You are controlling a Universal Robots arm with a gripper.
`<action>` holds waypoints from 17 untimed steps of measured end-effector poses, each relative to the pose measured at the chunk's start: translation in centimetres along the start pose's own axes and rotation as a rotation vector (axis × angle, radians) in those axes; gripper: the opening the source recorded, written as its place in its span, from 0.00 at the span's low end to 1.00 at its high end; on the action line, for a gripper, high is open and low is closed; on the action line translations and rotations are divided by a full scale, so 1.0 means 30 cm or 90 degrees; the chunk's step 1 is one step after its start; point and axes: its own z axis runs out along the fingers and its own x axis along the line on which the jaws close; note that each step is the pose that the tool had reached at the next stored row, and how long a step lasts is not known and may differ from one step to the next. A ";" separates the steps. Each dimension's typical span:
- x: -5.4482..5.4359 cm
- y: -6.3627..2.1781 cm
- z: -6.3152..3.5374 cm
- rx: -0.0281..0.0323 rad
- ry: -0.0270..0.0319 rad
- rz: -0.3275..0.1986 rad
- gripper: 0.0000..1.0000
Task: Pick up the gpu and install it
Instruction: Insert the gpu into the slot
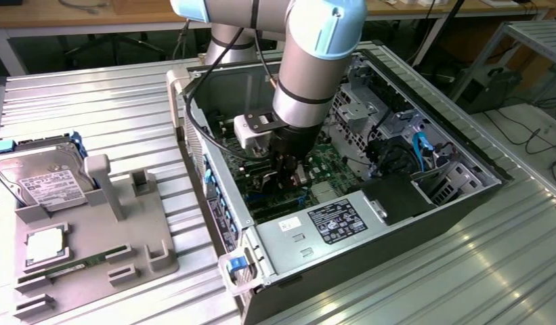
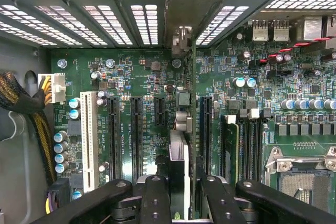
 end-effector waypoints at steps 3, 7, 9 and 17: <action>-0.003 0.003 0.000 0.0001 0.0006 0.000 0.28; -0.007 0.009 0.004 0.0002 0.0018 0.000 0.28; -0.007 0.010 0.004 0.0003 0.0018 0.000 0.28; -0.008 0.011 -0.062 0.0008 0.0017 0.000 0.35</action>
